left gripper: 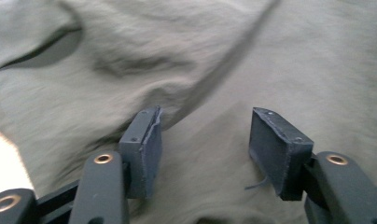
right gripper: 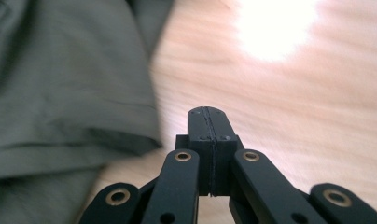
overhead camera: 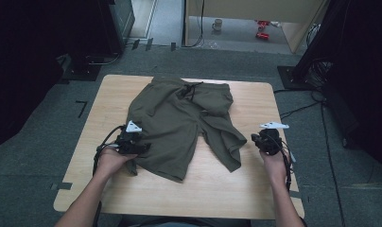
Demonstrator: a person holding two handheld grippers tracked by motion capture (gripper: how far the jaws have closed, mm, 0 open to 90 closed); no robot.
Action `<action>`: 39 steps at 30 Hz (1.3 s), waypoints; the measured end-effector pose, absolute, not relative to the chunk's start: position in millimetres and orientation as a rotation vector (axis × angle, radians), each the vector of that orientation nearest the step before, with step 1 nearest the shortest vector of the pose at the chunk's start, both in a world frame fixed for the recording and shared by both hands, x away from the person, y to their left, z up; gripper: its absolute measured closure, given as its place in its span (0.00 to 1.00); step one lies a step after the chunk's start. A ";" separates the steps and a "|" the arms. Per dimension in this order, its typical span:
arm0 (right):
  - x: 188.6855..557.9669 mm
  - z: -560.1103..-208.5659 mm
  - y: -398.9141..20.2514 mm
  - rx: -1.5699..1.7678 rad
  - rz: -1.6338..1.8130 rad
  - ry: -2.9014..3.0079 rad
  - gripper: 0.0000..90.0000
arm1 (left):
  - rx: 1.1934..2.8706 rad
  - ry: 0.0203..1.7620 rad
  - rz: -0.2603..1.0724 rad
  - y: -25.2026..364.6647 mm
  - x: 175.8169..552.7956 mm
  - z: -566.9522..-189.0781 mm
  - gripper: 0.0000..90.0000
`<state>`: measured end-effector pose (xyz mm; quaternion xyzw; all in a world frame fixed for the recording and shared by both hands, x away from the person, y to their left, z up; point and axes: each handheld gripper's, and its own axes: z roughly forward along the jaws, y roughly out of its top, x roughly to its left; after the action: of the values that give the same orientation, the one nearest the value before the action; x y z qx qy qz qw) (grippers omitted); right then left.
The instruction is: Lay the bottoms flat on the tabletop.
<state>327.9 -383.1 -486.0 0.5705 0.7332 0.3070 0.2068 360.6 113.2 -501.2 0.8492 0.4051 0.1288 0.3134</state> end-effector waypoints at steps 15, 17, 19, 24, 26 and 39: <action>322.1 -458.8 -350.4 1.447 1.065 2.050 0.82 | 2.097 0.967 0.242 100.6 363.4 -471.8 0.50; 325.8 -454.6 -331.3 1.398 1.100 2.081 0.79 | 2.108 0.926 0.257 86.8 364.4 -467.2 0.51; 327.0 -454.1 -327.0 1.389 1.104 2.087 0.77 | 2.116 0.919 0.252 80.4 366.1 -466.6 0.51; 344.4 -465.0 -299.1 1.357 1.109 2.175 0.63 | 2.091 0.879 0.168 44.3 366.4 -467.5 0.48; 347.8 -468.4 -296.0 1.353 1.087 2.190 0.62 | 2.093 0.865 0.166 35.2 364.6 -468.4 0.47; 380.8 -496.2 -289.6 1.349 0.826 2.239 0.74 | 2.322 0.759 0.250 -20.1 346.9 -504.7 0.49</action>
<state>380.8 -289.6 -496.2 0.4821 0.8005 0.2954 0.1986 346.9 -20.1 -504.7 0.8904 0.2910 0.0961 0.3365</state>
